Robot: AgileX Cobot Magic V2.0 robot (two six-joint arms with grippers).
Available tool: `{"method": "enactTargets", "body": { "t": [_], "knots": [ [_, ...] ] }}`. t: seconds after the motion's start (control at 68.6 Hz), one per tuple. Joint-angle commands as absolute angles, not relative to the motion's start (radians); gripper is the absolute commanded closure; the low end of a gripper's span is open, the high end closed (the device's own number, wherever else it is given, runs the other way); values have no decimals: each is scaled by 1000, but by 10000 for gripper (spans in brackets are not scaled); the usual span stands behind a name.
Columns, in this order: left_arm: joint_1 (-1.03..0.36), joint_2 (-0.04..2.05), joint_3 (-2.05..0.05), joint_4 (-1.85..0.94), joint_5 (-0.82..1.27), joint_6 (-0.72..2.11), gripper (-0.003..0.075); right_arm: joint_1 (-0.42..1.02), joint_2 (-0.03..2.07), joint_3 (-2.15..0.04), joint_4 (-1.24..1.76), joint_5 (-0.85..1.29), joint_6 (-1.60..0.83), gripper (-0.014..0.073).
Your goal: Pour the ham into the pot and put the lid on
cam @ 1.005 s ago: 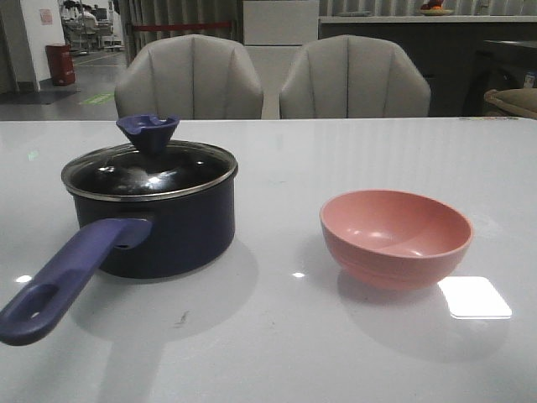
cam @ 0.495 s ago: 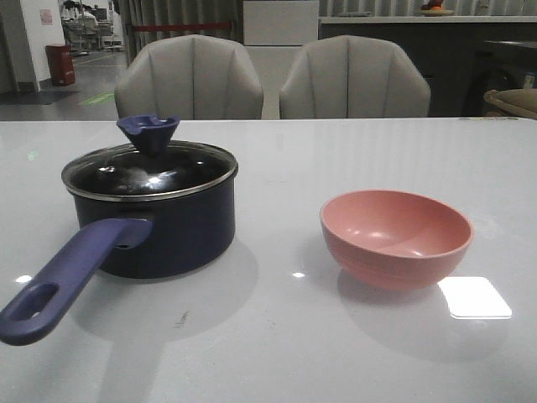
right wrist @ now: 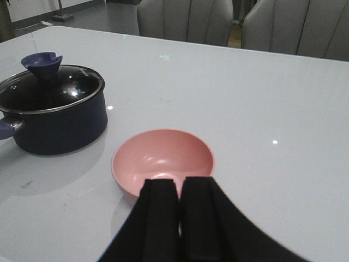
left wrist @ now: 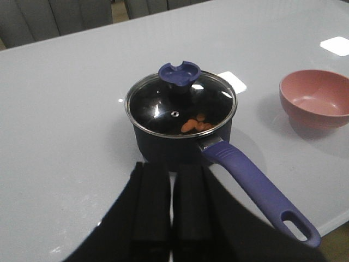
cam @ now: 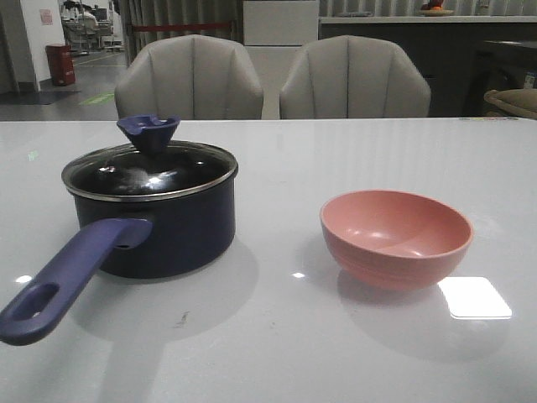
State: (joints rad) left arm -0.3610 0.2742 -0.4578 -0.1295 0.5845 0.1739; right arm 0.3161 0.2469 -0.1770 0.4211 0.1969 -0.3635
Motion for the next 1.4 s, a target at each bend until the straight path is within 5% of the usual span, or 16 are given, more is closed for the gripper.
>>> {"method": "enactTargets", "body": {
  "t": [0.0,0.685,1.107,1.384],
  "knots": [
    [-363,235,-445,-147,483,174,608,318,255,-204,426,125,-373,436],
    [-363,210,-425,-144,487,174,608,318,255,-204,426,125,-373,436],
    [-141,78,-29,54,-150,0,608,318,255,-204,426,125,-373,436],
    [-84,-26,25,62,-86,-73,608,318,255,-204,426,125,-373,436]
  ]
}}
